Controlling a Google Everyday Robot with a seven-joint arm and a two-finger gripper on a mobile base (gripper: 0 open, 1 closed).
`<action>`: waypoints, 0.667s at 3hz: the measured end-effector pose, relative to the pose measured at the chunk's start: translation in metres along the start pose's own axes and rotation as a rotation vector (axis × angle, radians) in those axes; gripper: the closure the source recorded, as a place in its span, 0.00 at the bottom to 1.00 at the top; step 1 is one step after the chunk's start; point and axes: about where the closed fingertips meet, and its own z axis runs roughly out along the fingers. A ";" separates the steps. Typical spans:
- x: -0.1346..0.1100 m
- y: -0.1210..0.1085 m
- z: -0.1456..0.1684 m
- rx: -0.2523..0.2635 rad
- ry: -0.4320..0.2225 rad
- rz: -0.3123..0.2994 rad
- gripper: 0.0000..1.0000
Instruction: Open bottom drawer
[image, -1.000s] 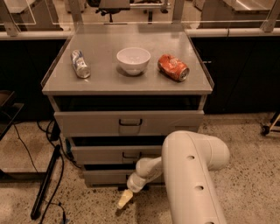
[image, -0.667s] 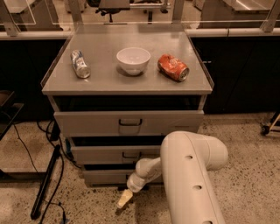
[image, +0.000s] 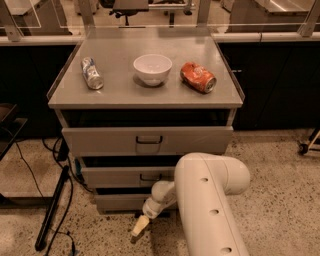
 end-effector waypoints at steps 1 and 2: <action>0.002 0.003 0.014 -0.021 0.019 -0.006 0.00; 0.004 0.008 0.015 -0.034 0.028 -0.005 0.00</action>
Offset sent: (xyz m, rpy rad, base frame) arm -0.0230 0.0071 -0.0283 -0.0174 0.0823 0.0439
